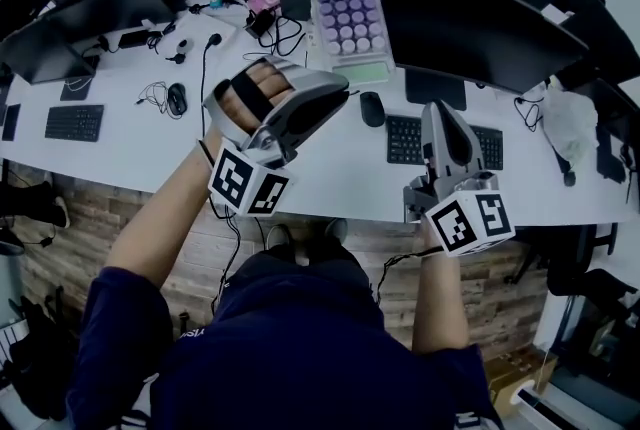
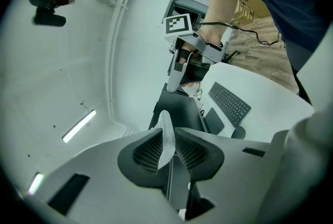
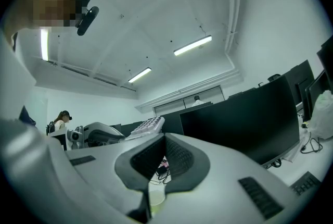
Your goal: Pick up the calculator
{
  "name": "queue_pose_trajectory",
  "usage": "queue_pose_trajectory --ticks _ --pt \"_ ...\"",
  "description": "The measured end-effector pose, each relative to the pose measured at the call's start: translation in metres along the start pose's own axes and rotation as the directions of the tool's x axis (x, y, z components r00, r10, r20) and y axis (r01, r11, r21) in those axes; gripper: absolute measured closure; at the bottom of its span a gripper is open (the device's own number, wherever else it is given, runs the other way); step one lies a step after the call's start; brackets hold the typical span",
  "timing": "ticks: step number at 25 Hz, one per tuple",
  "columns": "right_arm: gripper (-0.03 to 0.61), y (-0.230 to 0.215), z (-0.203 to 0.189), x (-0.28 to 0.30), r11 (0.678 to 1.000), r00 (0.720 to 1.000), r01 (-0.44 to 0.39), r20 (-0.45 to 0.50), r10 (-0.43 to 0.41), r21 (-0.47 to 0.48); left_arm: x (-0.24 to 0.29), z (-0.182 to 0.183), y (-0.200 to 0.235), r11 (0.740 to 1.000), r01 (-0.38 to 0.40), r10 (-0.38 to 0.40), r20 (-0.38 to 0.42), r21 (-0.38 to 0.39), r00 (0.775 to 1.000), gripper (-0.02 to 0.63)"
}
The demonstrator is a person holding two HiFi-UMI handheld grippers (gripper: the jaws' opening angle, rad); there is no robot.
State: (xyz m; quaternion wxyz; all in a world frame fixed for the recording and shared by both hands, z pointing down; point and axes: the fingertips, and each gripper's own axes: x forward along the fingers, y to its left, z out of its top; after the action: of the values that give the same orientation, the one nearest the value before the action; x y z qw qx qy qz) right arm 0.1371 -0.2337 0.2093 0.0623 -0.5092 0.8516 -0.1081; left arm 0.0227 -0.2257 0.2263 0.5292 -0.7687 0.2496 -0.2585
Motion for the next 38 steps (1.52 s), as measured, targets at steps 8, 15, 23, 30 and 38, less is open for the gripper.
queue_pose_trajectory --ticks 8,15,23,30,38 --pt "0.575 0.009 0.011 0.0 1.0 1.0 -0.006 0.023 0.007 -0.019 -0.003 0.008 0.013 0.999 -0.022 0.022 0.018 0.024 1.0 0.523" --pt "0.575 0.012 0.011 0.001 0.999 1.0 -0.004 0.023 0.005 -0.041 -0.004 0.008 0.016 0.999 -0.03 0.029 0.022 0.041 0.999 0.523" --pt "0.575 0.011 0.01 0.004 0.999 1.0 -0.002 0.021 0.003 -0.041 -0.002 0.006 0.015 0.999 -0.021 0.02 0.017 0.038 1.0 0.523" --pt "0.576 0.009 0.006 0.006 0.999 1.0 0.003 0.018 -0.002 -0.039 0.001 0.001 0.012 0.999 -0.016 0.015 0.018 0.034 1.0 0.523" --pt "0.577 0.007 0.004 0.008 0.999 1.0 -0.001 0.015 0.001 -0.041 0.003 -0.003 0.009 0.999 -0.012 0.011 0.014 0.033 1.0 0.523"
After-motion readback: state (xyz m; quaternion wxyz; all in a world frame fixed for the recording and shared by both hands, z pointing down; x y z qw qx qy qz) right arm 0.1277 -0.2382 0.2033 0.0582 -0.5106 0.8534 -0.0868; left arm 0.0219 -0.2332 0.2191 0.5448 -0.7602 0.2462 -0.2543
